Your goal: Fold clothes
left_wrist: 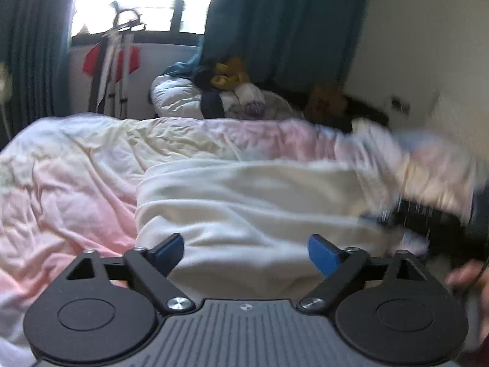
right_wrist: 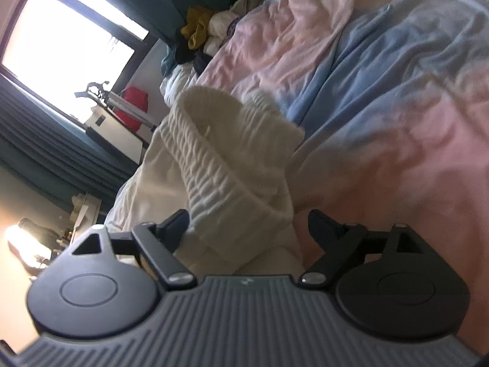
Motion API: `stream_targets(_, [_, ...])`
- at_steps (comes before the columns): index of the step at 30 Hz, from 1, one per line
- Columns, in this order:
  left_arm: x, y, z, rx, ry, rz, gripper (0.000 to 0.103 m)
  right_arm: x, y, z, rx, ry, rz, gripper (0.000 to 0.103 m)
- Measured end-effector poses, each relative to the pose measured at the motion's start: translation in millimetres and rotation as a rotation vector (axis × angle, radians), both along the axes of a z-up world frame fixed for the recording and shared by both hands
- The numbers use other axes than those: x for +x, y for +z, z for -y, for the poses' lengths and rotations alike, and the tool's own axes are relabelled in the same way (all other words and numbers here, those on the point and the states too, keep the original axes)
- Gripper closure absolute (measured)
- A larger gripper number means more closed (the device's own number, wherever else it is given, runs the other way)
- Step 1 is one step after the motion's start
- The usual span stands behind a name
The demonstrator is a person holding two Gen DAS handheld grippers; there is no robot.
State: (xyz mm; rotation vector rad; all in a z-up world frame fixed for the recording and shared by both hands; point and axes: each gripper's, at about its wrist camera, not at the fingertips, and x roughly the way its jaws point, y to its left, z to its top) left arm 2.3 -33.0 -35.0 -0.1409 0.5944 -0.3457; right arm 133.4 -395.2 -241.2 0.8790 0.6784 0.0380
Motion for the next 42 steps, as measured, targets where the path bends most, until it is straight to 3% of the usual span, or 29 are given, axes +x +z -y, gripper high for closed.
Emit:
stream_targets(2, [7.3, -2.0, -11.2, -0.057, 0.038, -0.034, 0.004, 2.2, -2.9, -2.2, 0.005, 0.015, -0.008, 0.017])
stream_targets(8, [37.6, -27.4, -34.0, -0.123, 0.175, -0.207, 0.004, 8.6, -17.9, -4.4, 0.052, 0.009, -0.025, 0.015])
stream_targets(12, [44.2, -40.7, -45.7, -0.18, 0.191, -0.261, 0.004, 14.3, -26.0, -7.0, 0.078, 0.005, -0.032, 0.004])
stream_targets(24, [59.2, -56.3, -52.8, -0.229, 0.185, -0.299, 0.001, 25.1, -31.7, -16.3, 0.052, 0.038, -0.023, 0.0])
stream_targets(31, [71.1, -75.6, -71.8, -0.356, 0.197, -0.361, 0.001, 11.6, -10.3, -17.0, 0.131, 0.057, 0.141, 0.0])
stream_targets(33, [74.3, -79.8, -77.3, -0.4, 0.201, -0.377, 0.001, 11.4, -12.8, -15.6, 0.142, 0.053, 0.144, 0.0])
stream_targets(35, [77.3, -83.7, -76.8, -0.409, 0.192, -0.386, 0.001, 16.5, -23.8, -14.3, 0.148, 0.044, 0.083, 0.003])
stream_targets(37, [80.6, -87.3, -74.9, -0.403, 0.185, -0.387, 0.001, 20.6, -33.5, -11.9, 0.167, 0.031, 0.039, 0.017])
stream_targets(39, [83.6, -90.2, -74.8, -0.416, 0.187, -0.39, 0.002, 22.5, -37.0, -9.8, 0.18, 0.023, 0.028, 0.02])
stream_targets(42, [87.8, -92.1, -76.3, -0.454, 0.2, -0.405, 0.014, 18.4, -28.6, -12.3, 0.149, 0.019, 0.044, 0.035])
